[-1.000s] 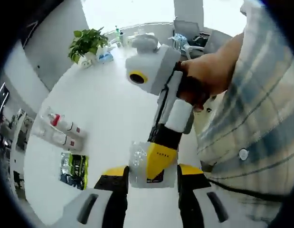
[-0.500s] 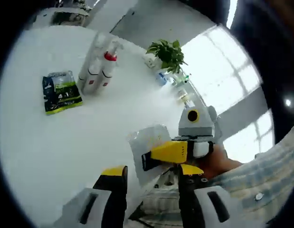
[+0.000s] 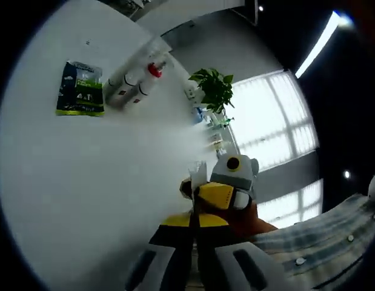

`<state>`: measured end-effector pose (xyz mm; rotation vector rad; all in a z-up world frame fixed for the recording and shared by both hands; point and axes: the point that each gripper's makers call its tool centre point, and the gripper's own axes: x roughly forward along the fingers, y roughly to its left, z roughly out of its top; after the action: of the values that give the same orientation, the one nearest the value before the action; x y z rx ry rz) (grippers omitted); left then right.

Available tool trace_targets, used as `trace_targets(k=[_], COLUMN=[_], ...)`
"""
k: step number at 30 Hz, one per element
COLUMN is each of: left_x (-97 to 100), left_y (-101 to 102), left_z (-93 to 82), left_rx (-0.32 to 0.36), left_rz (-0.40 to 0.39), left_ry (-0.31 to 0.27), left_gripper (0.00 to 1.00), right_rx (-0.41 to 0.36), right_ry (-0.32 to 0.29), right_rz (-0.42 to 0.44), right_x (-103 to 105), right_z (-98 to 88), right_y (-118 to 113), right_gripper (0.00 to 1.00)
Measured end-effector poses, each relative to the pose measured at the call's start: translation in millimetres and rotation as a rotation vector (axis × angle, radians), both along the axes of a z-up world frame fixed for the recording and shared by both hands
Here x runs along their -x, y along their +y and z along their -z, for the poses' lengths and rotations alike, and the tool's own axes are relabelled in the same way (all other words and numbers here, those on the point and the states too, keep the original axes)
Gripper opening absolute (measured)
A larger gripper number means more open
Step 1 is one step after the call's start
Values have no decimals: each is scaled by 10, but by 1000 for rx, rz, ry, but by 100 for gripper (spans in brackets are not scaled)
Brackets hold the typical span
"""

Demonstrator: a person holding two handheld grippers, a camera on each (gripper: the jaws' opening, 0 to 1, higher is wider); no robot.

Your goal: Arrange the skincare products in the storage area until every visible bottle or jar stands upright without overlapping.

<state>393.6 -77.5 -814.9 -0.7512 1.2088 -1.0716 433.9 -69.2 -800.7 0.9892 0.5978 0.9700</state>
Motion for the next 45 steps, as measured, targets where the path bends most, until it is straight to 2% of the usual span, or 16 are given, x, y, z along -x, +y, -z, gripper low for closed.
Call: trace_targets(k=[3,7,9,15,18,19,20,22,27,29,31,32,34,41,44,45], left_x=[11,30,19,17,9,6,10,10,28,16,4,8,18,20,17,0], left_y=[27,23,20,-1,11,21,34,40,90,103,115,117,116,194,267,295], left_z=[-4,-51,-78,-118,-106,-102,-121,-139,-101,-127,-135,-133,-118,-148,-156,-145], left_rx=[3,13,30,62,58,59,73,82,89,110,131,138,132,167,181,182], left_rz=[7,18,12,13,15,14,12,5,-15,-35,-43,-40,-34,-75,-99,-113], left_ry=[8,-10,-5,5,-1,1,3,7,21,39,51,56,55,56,43,42], left_gripper=[0,0,0,0,0,0,0,0,0,0,0,0,0,0,0,0], right_rx=[5,8,-26,-34,-30,-96,-82,-40,-26,-36,-29,-18,-1,-14,-15,-12], right_ry=[0,-43,-10,-1,13,39,32,3,13,-5,-21,-25,-56,-13,18,36], right_rz=[16,7,16,39,102,98,66,84,48,57,55,31,-31,-23,-11,-25], right_x=[-12,23,11,6,-54,-49,9,-21,-24,-45,-67,-45,34,-27,-36,-6], right_z=[1,-74,-104,-92,-61,-128,-114,-109,-93,-136,-153,-151,-160,-184,-159,-139], right_y=[-33,-31,-43,-111,-216,-250,-255,-236,-172,-139,-71,-14,47,76,96,107], right_gripper=[6,1,2,5,7,0,0,0,0,2,12,13,1,2,13,11])
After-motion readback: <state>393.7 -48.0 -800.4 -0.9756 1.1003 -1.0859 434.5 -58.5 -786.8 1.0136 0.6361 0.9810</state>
